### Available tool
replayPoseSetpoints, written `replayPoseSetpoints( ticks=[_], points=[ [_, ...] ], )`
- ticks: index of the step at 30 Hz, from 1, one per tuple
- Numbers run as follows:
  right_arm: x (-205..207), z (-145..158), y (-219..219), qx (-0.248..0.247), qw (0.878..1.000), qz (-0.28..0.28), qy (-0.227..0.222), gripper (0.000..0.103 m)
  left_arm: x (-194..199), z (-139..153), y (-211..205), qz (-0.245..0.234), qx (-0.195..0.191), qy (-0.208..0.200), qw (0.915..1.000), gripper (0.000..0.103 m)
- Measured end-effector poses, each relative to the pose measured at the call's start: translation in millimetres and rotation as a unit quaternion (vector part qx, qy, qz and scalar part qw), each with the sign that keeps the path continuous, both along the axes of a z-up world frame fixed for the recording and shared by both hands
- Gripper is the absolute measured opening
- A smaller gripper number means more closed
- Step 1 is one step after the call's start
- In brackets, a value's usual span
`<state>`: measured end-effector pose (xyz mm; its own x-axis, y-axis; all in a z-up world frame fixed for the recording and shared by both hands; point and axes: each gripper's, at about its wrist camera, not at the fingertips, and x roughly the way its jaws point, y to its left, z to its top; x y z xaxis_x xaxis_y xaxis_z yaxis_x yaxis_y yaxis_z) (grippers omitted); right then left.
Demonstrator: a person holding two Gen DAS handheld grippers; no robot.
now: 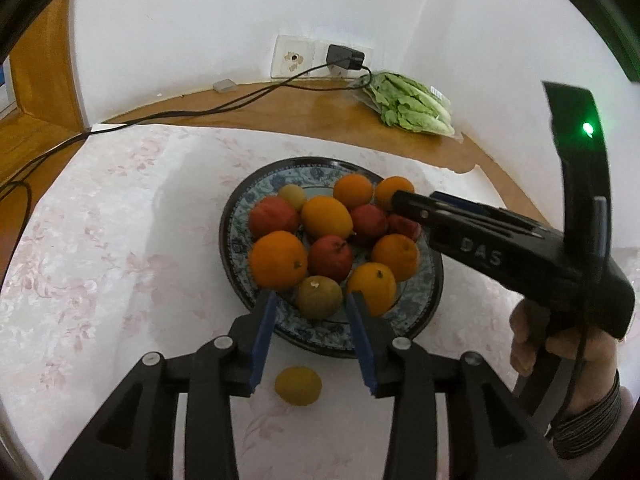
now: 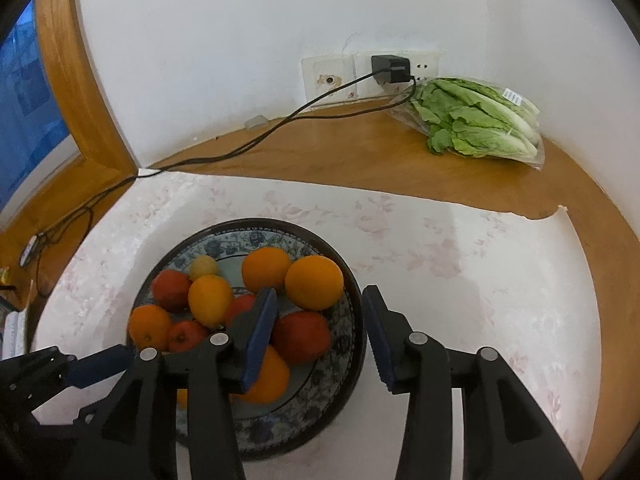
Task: Organize fruits
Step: 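Lower the orange onto the plate and open the right tool while the left tool releases the brownish fruit, then withdraw both open tools from the plate toward the last small fruits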
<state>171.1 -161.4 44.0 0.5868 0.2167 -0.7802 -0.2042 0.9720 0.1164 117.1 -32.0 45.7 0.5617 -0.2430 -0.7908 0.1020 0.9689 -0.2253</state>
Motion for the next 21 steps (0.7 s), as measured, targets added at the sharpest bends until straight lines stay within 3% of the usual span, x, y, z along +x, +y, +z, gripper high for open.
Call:
replayPoseSetpoints(
  ticks=[11, 21],
  points=[
    [-47, 27, -3, 0.015, 1.000, -0.003, -0.009, 0.046, -20, 11, 16, 0.010, 0.012, 0.007, 0.9998, 0.039],
    [-93, 32, -5, 0.024, 1.000, -0.001, 0.007, 0.046, -43, 10, 22, 0.014, 0.004, 0.013, 0.9998, 0.039]
  ],
)
